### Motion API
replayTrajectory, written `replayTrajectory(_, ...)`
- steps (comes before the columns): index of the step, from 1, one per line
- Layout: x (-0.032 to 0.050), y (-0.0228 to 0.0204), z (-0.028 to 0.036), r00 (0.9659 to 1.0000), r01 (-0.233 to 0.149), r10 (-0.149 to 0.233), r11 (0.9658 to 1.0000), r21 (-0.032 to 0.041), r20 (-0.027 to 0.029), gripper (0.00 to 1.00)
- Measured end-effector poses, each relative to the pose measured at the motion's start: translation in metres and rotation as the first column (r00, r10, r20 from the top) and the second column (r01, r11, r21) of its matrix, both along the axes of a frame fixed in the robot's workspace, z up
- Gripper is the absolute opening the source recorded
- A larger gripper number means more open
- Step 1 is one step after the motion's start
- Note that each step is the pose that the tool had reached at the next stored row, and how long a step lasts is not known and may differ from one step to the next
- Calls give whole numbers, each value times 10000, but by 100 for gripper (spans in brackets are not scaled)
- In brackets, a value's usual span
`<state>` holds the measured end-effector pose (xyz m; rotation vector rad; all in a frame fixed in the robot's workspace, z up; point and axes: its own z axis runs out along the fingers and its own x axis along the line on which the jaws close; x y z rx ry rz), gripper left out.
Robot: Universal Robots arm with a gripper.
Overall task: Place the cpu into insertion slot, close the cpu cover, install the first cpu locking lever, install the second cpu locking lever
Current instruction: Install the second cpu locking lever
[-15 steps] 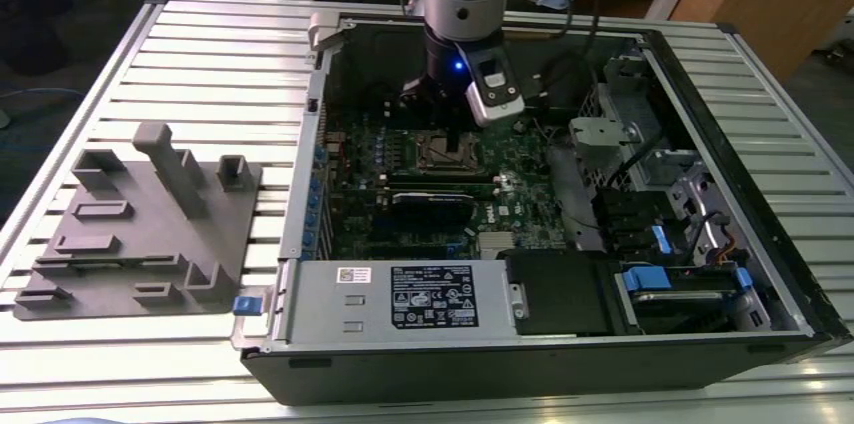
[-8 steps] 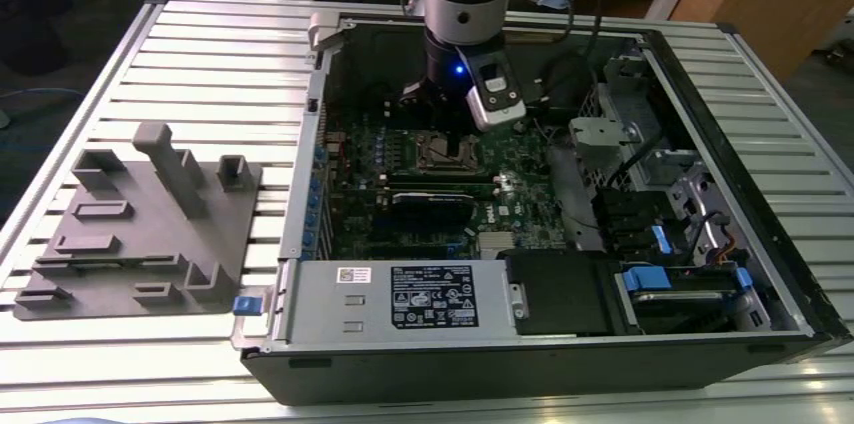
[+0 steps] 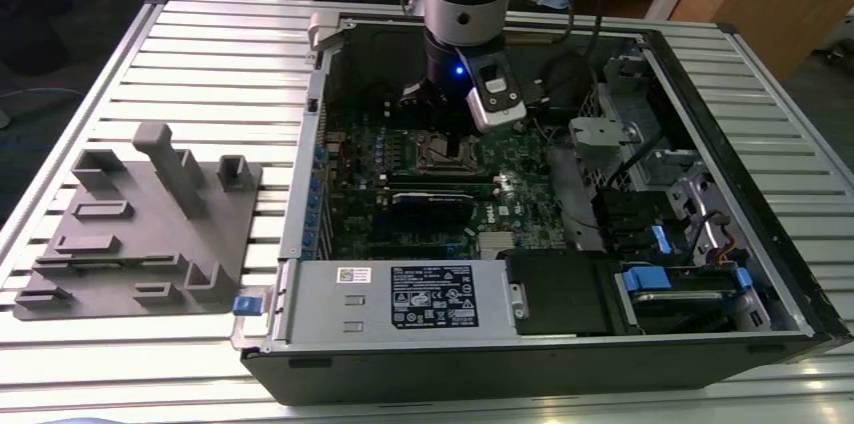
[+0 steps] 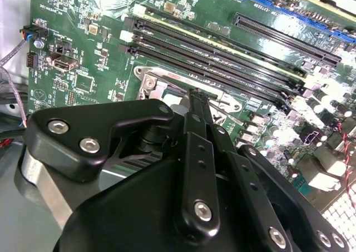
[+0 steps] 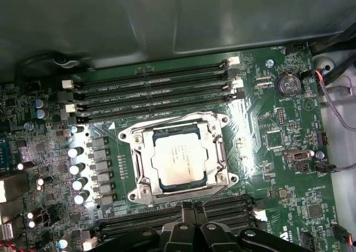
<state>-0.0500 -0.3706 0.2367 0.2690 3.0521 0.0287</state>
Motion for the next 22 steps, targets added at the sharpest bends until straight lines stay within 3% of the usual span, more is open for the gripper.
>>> replayTrajectory(6,-42,-3,0,10000,0,0,10000,0,33,11)
replayTrajectory(18,-175,-3,0,9998,1,-1,10000,0,188,11)
replayTrajectory(22,-204,-3,-1,9998,0,0,10000,1,210,11)
